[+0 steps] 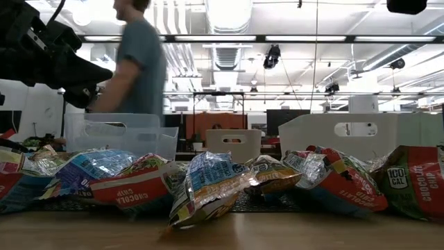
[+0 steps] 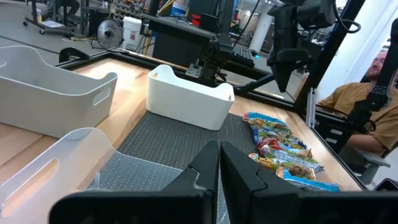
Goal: Pick and place Granola Bars by type
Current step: Put the red granola bar into the transparent bin
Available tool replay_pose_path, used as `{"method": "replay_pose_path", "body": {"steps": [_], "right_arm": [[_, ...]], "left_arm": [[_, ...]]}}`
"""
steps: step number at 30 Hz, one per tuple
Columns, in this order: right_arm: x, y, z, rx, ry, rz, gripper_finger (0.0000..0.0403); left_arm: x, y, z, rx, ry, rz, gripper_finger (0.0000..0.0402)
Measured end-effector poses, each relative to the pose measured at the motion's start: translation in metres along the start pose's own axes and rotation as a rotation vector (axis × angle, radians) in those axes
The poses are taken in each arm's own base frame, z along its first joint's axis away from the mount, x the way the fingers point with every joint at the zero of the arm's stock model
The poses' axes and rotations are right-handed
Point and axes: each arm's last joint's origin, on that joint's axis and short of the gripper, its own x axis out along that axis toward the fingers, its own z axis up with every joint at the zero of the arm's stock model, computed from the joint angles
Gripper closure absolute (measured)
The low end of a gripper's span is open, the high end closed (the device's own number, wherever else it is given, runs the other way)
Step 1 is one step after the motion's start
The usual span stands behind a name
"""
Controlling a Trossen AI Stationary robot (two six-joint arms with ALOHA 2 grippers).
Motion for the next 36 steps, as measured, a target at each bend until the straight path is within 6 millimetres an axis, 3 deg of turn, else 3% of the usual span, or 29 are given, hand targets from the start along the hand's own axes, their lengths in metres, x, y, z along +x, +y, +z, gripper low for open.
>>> {"method": "replay_pose_path", "body": {"steps": [13,27,36], "right_arm": [[0.003,-0.019,0.014,0.018,0.009,-0.015,0.0394],[0.028,-0.023,0.011,-0.014,0.102,0.058,0.0393],[0.031,-0.023,0.011,-0.054,0.107,0.068,0.0315]], "left_arm": [[0.000,0.000,0.000,0.000,0.000,0.000,0.0402],[0.000,0.000,0.000,0.000,0.000,0.000,0.0402],[0.000,0.000,0.000,0.000,0.000,0.000,0.0402]]}}
